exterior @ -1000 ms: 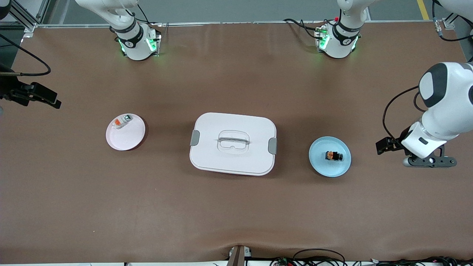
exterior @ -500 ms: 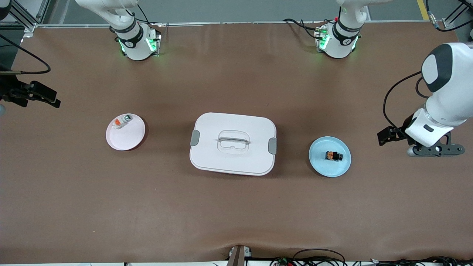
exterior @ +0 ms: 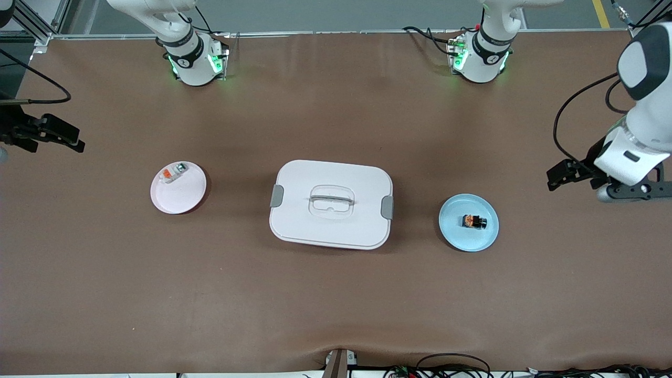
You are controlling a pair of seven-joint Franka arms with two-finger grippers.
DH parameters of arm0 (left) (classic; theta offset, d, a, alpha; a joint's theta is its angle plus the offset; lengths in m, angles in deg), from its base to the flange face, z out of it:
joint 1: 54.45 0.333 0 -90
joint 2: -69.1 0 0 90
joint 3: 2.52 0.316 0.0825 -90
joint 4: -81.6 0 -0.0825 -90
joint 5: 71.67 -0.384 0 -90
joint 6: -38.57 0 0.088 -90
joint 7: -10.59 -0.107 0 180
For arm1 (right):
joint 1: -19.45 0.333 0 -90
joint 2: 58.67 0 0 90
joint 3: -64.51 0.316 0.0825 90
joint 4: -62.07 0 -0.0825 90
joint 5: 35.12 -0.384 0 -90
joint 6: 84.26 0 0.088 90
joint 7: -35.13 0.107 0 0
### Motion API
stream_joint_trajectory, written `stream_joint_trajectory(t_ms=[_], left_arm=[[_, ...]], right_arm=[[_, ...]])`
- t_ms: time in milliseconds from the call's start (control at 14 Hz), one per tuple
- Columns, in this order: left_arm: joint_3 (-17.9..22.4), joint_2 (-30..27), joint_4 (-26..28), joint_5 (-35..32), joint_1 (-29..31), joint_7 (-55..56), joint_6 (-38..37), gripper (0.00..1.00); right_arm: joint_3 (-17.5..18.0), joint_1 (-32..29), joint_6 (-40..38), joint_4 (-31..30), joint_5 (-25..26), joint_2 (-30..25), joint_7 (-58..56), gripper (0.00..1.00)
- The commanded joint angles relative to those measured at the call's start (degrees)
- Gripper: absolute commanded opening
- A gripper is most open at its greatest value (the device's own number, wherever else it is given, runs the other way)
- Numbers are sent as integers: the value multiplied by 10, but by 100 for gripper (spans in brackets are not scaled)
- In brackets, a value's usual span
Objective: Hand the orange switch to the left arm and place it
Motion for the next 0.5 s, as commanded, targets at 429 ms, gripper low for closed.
stream_joint_trajectory(t_ms=[429], left_arm=[[6, -16, -99, 12, -7, 3, -129, 100]], right_arm=[[2, -6, 6, -11, 3, -14, -5, 100]])
